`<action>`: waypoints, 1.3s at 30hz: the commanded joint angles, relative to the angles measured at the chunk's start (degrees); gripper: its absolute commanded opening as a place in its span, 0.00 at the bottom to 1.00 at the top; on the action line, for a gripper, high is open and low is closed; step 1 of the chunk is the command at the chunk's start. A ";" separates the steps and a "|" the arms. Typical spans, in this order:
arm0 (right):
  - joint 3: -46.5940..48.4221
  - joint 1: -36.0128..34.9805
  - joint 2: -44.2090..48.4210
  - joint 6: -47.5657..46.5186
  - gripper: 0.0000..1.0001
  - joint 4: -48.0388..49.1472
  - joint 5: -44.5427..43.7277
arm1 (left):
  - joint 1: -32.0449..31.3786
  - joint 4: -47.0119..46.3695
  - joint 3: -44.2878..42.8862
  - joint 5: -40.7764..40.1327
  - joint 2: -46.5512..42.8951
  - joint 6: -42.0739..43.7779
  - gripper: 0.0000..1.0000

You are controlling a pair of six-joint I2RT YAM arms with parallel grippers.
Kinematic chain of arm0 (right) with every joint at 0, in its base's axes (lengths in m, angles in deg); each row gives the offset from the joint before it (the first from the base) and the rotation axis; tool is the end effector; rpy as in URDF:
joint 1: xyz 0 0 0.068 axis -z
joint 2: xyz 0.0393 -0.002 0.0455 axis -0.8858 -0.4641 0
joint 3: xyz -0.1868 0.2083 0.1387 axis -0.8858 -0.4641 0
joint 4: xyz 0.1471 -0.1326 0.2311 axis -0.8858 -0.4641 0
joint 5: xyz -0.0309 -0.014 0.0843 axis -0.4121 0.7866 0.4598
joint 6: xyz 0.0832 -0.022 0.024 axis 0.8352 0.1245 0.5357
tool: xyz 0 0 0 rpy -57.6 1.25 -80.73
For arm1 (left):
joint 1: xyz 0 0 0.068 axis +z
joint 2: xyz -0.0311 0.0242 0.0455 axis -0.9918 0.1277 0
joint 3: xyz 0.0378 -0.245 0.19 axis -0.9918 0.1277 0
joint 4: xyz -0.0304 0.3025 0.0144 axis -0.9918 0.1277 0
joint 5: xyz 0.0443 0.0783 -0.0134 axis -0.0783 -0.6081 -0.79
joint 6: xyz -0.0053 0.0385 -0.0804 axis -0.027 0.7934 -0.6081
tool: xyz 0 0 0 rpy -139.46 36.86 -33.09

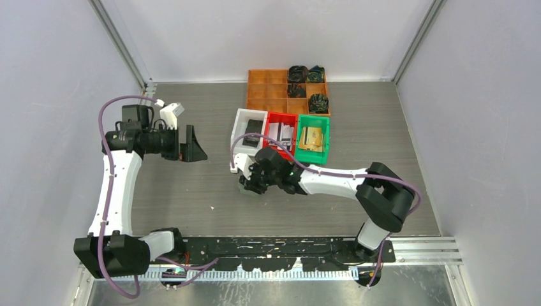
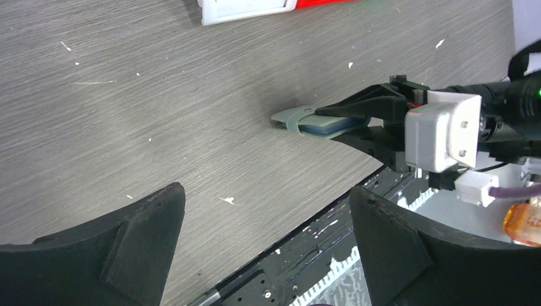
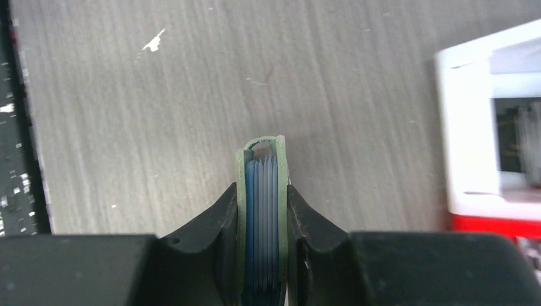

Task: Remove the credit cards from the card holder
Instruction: Pick up the card holder from the center of the board, then open the card holder.

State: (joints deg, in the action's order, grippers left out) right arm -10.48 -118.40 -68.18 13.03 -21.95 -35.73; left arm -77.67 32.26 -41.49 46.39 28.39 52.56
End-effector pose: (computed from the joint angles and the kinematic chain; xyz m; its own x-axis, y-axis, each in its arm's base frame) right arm 0.2203 0.3692 0.1878 -0.0335 -0.5921 -0.8051 -0.9839 0.1612 -0.0776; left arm 0.2634 -0.0273 0.3611 -0.8023 0.0108 -0.5969 0.3595 0.8070 -0.4686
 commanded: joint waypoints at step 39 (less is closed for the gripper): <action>18.99 -25.76 -18.37 -65.91 0.01 76.73 -45.31 | 0.06 -5.62 -8.79 6.58 -3.51 -43.37 0.77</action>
State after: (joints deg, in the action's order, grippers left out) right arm 2.74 -143.34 -85.81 -46.22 46.29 -82.22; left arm -77.67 29.68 -48.73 48.83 26.07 12.69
